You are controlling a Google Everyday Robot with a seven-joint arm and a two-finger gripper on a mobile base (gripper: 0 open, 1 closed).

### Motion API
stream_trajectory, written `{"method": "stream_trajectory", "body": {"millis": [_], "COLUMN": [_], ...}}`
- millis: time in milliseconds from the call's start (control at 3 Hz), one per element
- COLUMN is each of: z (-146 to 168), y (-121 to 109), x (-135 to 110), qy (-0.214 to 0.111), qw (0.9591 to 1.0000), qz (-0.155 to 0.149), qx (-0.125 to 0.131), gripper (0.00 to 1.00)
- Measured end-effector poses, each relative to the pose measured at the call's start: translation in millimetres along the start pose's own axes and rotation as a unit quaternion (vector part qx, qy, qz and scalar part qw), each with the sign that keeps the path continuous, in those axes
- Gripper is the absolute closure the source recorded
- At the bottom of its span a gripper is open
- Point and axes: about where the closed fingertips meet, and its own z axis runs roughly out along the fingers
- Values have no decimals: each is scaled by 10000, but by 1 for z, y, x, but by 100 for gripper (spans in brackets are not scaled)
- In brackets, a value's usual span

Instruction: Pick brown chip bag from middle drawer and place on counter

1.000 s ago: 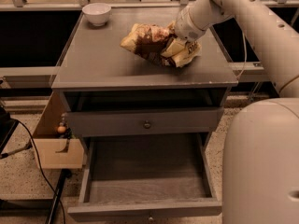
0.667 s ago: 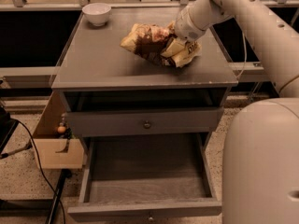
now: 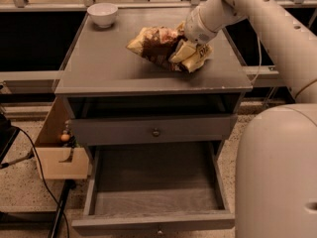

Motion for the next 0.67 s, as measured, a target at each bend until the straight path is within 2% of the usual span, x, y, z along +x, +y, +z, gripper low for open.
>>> {"method": "stream_trajectory", "body": {"millis": [333, 667], "z": [0, 0], "y": [0, 0], "x": [0, 0], "qy": [0, 0], "qw": [10000, 10000], "qz": [0, 0], "qx": [-1, -1], "gripper": [0, 0]}}
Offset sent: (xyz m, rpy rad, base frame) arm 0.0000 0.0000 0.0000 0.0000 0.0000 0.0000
